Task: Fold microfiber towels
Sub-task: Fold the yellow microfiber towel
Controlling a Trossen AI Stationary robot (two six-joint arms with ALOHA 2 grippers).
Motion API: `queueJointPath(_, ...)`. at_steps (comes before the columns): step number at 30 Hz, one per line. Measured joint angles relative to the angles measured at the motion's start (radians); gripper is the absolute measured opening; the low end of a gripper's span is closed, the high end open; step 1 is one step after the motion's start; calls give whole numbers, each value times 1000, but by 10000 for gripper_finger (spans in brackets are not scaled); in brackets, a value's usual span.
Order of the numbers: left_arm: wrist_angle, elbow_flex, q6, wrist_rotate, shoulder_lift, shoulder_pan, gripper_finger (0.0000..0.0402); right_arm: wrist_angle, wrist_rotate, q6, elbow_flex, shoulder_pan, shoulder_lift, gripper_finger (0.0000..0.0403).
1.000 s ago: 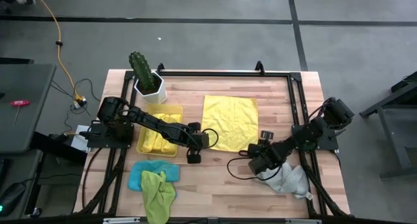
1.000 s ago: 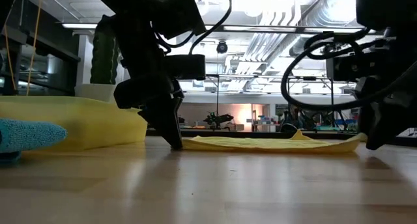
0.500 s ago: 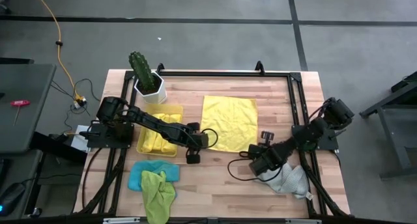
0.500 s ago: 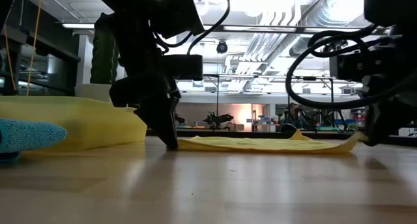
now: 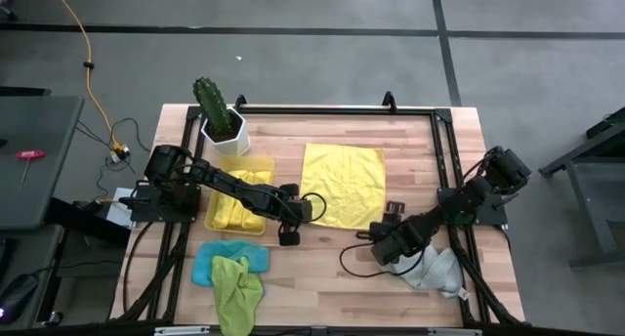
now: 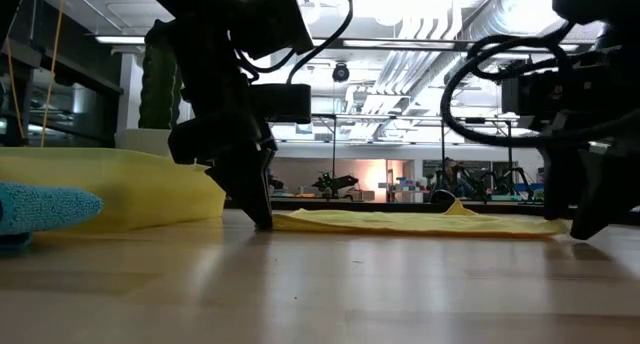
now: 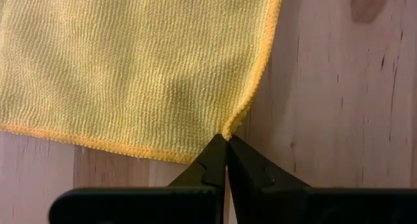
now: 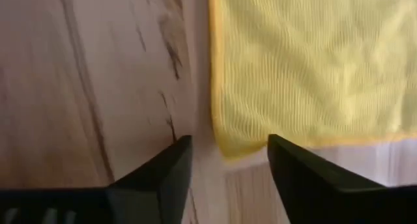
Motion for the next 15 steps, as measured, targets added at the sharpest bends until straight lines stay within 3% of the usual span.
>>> queueJointPath(7,0,0,0,0,0,0,0,5,35,-11,0,-36,0,208)
queueJointPath(15,-2,0,0,0,0,0,1,14,-91,-68,2,-84,5,173)
